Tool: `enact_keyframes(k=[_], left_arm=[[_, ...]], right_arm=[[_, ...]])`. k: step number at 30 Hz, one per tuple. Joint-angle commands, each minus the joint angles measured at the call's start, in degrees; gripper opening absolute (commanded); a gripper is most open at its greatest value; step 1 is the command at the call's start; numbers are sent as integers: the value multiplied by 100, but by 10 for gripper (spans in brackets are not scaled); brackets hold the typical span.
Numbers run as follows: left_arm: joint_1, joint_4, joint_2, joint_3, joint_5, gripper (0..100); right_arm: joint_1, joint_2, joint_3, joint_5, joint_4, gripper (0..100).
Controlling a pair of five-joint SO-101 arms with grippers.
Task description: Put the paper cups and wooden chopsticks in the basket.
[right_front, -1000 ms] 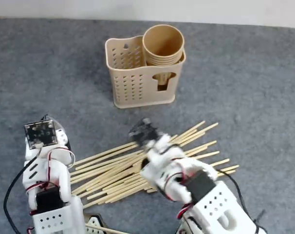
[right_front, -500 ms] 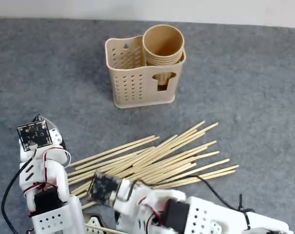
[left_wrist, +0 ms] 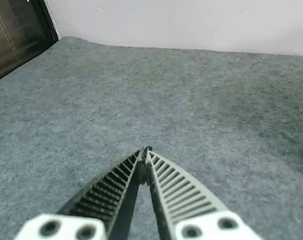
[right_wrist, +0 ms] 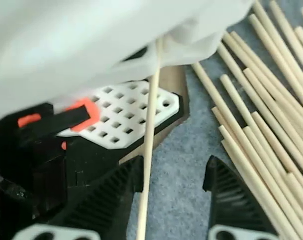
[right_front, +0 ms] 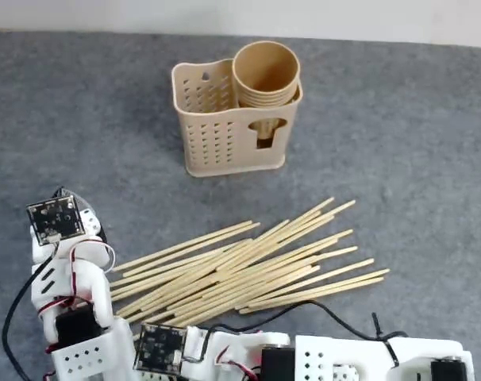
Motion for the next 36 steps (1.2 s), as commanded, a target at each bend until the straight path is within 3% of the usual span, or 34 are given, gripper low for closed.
enact_keyframes(k=[1,12,19,26,36], left_arm=[[-57,-132,-57,-48,70,5],[-48,-132,-57,-48,70,5],[-22,-132,-57,-48,70,5],[-13,-132,-66,-40,70,5],[-13,-132,-66,-40,70,5]], right_arm=[[-382,48,-31,-255,-207,206],[-391,57,479,-264,-998,205],[-400,119,470,-255,-1007,205],[-382,1226,145,-290,-813,205],[-382,1279,-215,-299,-532,205]])
